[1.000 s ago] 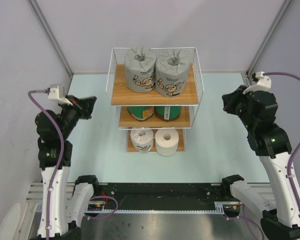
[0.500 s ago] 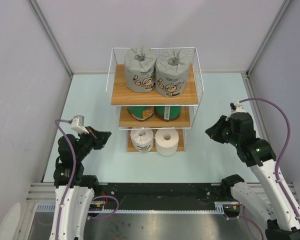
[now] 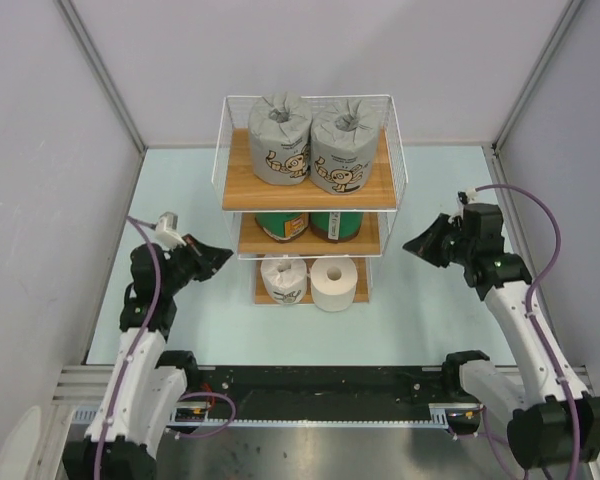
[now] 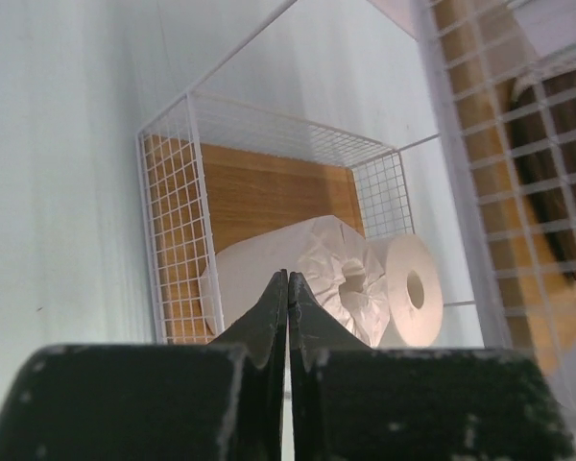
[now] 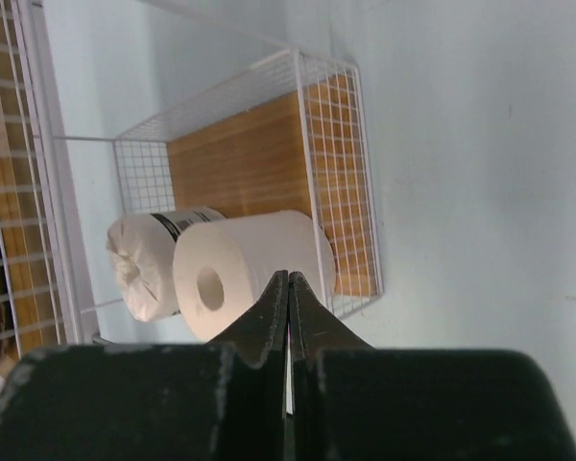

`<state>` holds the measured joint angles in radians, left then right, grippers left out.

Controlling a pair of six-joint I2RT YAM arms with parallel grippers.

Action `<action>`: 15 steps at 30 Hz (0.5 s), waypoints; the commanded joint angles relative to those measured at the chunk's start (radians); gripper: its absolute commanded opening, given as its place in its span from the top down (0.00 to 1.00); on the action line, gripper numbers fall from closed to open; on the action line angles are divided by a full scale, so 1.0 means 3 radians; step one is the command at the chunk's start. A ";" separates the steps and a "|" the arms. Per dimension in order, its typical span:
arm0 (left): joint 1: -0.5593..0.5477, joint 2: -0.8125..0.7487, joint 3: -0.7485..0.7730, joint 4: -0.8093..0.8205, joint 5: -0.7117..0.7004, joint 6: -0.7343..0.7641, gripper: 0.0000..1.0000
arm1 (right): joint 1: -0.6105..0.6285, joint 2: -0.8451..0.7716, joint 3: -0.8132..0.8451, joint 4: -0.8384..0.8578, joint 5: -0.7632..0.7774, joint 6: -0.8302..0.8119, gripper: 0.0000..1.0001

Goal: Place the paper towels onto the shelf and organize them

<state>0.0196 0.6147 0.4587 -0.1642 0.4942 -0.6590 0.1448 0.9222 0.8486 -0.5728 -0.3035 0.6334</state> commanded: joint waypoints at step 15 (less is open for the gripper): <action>-0.0183 0.1402 0.0444 0.0573 0.1057 0.0315 1.00 | -0.0304 0.0985 0.0030 0.0549 -0.1775 -0.0491 1.00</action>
<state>0.0025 0.9905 0.5400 -0.0158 0.7067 -0.6281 0.0475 1.1851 0.8482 -0.4355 -0.7238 0.5266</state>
